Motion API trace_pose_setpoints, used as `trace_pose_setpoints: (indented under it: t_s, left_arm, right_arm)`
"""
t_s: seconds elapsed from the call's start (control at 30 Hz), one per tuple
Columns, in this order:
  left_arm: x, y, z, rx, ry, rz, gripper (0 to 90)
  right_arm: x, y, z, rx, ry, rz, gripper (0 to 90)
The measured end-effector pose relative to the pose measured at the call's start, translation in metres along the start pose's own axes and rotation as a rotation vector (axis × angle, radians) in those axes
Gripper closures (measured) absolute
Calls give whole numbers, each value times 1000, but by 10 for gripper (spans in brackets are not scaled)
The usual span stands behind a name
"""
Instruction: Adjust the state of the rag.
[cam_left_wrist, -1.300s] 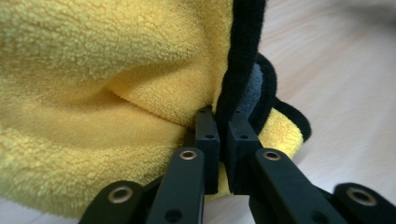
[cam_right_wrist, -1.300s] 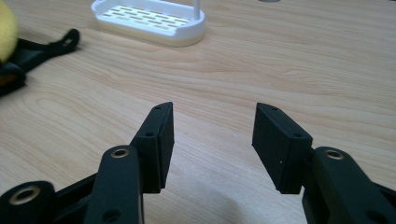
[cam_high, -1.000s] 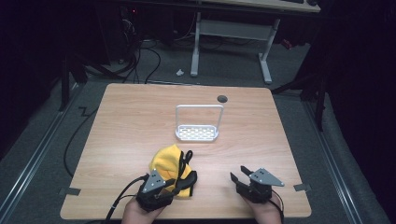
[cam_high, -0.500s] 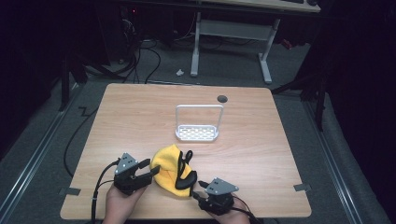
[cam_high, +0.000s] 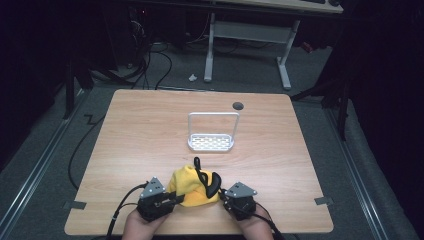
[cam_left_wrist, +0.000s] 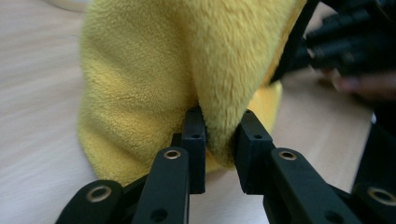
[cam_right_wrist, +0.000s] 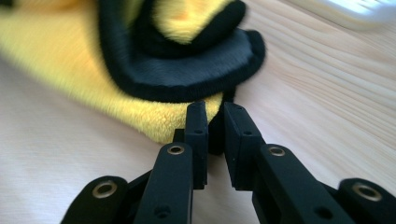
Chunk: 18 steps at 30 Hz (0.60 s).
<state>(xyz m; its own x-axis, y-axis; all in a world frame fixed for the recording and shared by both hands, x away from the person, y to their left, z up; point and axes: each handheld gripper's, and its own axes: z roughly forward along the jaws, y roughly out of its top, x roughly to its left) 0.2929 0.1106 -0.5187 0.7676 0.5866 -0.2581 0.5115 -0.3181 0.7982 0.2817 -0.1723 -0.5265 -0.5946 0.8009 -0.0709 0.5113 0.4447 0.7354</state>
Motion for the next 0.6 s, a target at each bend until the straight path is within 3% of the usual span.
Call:
trace_pose_setpoints:
  t_s: [0.07,0.17,0.3,0.43,0.5,0.6]
  left_arm:
    - [-10,-1,10,29,-17,45,751]
    - [-17,0,19,45,-7,98,747]
    - [-9,9,29,48,68,157,703]
    - [9,10,27,54,168,114,632]
    - [16,6,18,48,181,90,590]
    - [23,5,-1,-5,171,2,590]
  right_arm:
    - [-14,-4,-4,-3,-36,28,815]
    - [-18,-5,-7,-7,-56,37,818]
    - [-22,-5,-14,-40,-97,58,824]
    - [-26,-5,-21,-67,-145,78,827]
    - [-32,-8,-24,-77,-153,105,825]
    - [-34,-10,-24,-76,-136,115,823]
